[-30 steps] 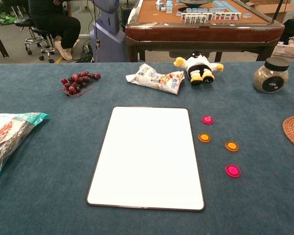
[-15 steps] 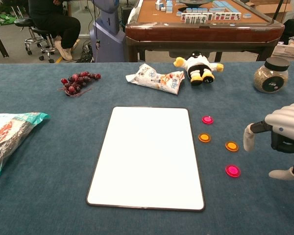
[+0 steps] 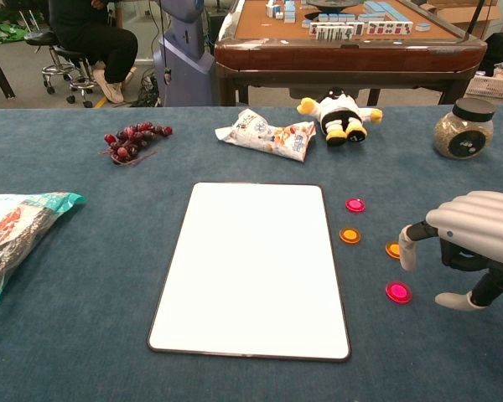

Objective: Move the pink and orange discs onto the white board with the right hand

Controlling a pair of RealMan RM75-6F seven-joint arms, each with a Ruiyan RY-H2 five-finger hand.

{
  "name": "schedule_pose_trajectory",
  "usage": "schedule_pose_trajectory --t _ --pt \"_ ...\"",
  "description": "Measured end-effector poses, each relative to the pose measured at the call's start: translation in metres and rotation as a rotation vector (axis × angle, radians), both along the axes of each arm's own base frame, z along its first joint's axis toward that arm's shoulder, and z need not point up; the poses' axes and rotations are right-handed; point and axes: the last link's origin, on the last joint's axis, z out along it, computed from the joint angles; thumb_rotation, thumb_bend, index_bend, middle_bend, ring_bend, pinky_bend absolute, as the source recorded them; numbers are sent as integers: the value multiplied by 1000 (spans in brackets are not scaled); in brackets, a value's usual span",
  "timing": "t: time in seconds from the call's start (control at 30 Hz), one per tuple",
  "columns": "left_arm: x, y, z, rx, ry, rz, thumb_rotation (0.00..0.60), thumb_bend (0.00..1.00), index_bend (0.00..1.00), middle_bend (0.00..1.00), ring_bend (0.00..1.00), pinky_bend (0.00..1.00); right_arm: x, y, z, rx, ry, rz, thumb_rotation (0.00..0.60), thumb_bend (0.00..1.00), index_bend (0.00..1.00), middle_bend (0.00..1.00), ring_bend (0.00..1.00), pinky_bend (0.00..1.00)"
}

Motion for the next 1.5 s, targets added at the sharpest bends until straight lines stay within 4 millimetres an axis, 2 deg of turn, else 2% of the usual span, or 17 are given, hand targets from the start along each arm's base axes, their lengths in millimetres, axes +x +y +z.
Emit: schedule_pose_trajectory --t 0.67,1.1,1.5 --pt "0 0 1 -3 -9 0 600 488 331 522 442 593 2 -7 -23 21 16 -16 600 229 405 1000 1000 1000" --pt "1 -1 1 -5 -13 -3 600 488 330 523 442 593 5 -11 -29 22 16 -17 600 231 407 1000 1000 1000" --pt "1 -1 2 -5 -16 -1 600 488 330 523 442 593 7 -12 -32 24 13 -22 600 260 467 1000 1000 1000"
